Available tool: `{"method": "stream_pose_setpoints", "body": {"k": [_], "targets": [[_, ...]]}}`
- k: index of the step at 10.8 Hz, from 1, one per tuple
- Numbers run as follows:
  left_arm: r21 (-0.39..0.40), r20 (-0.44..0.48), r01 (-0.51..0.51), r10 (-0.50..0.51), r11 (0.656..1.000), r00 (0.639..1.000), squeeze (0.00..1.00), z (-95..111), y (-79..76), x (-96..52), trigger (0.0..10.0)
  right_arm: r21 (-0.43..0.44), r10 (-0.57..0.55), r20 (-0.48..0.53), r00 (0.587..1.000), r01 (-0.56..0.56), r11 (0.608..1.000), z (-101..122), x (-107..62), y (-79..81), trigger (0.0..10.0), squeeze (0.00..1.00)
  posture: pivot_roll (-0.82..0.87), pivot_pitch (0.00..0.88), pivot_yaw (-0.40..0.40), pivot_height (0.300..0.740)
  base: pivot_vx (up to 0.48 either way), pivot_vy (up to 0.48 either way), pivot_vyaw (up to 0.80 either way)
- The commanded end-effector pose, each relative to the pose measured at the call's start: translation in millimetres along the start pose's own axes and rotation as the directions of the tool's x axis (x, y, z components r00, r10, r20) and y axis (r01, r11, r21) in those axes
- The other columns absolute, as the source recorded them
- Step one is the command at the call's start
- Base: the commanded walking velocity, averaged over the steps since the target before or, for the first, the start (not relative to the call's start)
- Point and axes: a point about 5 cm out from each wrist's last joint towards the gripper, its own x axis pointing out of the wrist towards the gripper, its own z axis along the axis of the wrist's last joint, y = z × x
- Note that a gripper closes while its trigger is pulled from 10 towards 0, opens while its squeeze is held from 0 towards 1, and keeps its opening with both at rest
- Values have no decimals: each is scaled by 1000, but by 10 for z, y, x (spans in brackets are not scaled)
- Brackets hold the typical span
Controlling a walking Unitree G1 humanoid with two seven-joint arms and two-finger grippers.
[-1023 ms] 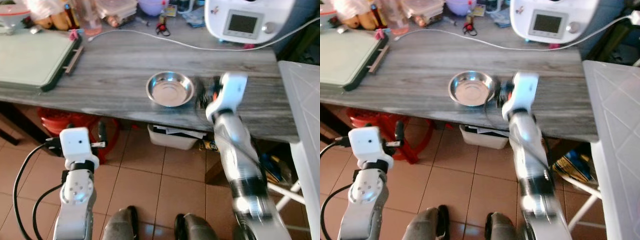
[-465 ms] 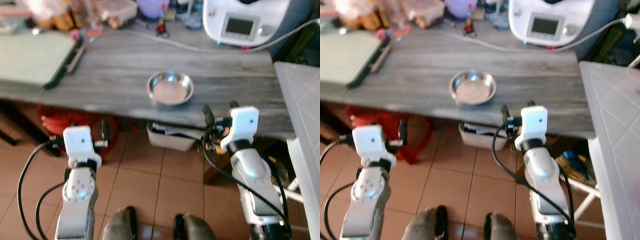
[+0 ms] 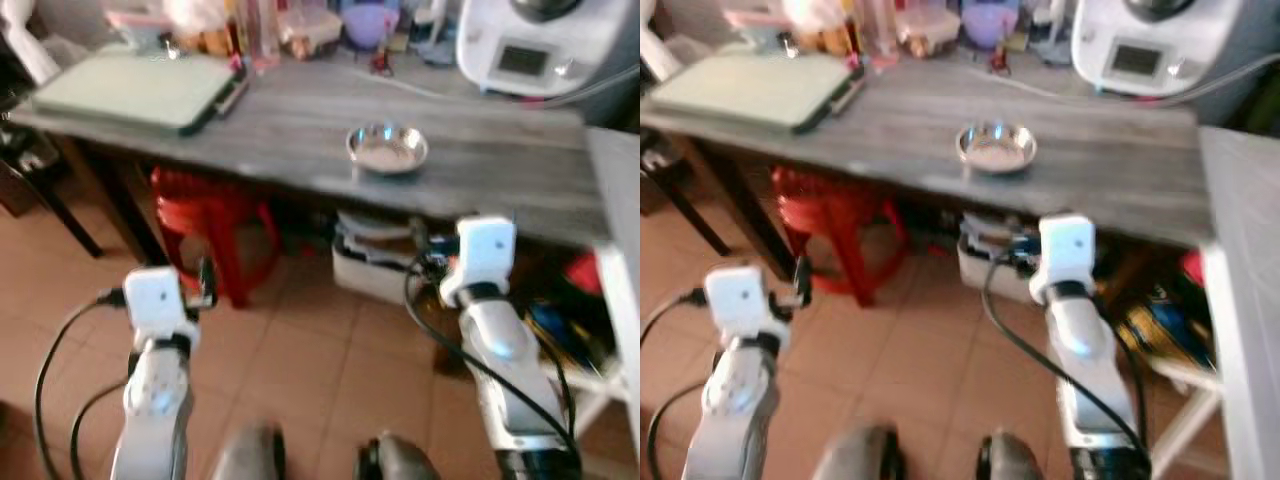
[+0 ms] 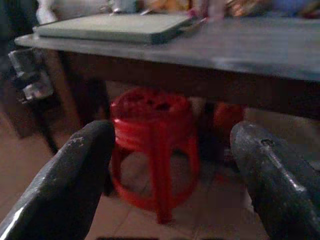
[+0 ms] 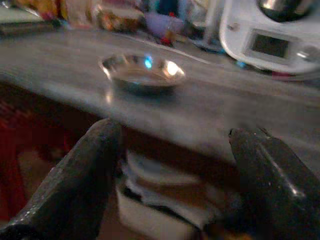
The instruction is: Setting the table
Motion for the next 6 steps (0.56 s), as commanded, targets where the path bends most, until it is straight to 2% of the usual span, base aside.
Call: {"method": "stream_pose_setpoints", "body": {"k": [1, 3, 5, 6], "targets": [[2, 7, 8, -8, 1000, 1000, 0, 12, -2, -11, 10000, 7, -17, 15, 1000, 17, 1000, 40, -13, -30, 10000, 0, -13, 73, -1, 740, -349, 0, 0], [-3, 7, 16, -16, 1000, 1000, 0, 4, -18, -14, 10000, 15, -22, -8, 1000, 22, 1000, 19, -14, -37, 10000, 0, -14, 72, 0, 740, -332, 0, 0], [-25, 21, 64, -64, 998, 998, 0, 12, -62, -47, 10000, 24, -19, -9, 1000, 19, 1000, 17, -17, -23, 10000, 0, -14, 77, 0, 740, 0, 0, -800], [-33, 11, 100, -99, 994, 995, 0, -1, -96, -86, 10000, 24, -14, -11, 1000, 14, 1000, 11, -30, -18, 10000, 0, -15, 77, 0, 740, 0, 0, 0]]}}
